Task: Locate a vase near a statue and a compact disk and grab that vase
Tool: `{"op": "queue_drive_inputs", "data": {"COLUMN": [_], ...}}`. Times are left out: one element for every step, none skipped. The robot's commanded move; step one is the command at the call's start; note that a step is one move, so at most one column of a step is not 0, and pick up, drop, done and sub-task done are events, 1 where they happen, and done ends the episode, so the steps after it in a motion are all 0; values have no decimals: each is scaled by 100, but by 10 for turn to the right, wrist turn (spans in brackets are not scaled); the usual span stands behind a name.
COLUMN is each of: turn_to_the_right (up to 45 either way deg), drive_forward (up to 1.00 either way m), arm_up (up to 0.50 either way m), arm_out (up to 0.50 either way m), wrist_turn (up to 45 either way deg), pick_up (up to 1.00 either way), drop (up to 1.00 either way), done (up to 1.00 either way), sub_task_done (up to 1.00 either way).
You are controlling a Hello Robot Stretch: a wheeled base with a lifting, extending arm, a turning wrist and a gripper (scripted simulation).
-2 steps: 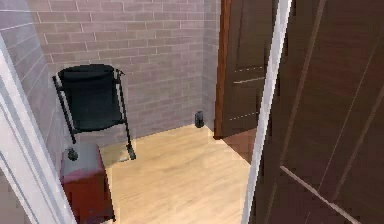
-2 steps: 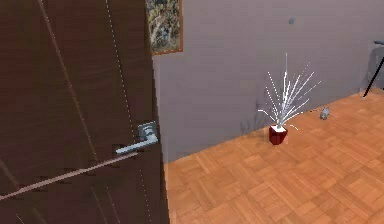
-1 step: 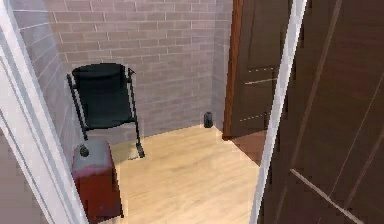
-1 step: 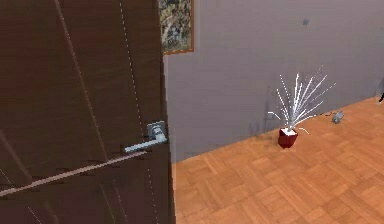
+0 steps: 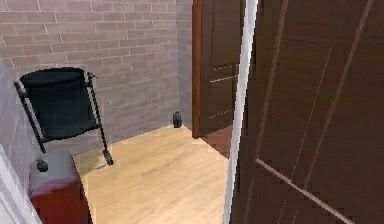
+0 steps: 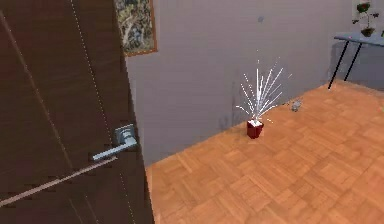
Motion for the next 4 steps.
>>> {"op": "queue_drive_inputs", "data": {"turn_to_the_right": [0,-210,-30,0], "drive_forward": [50,0,0,35], "arm_up": [0,0,0,0], "arm_out": [0,0,0,0], "wrist_turn": [0,0,0,0], "pick_up": [0,0,0,0], "drop": [0,0,0,0], "done": [0,0,0,0], "sub_task_done": [0,0,0,0]}}
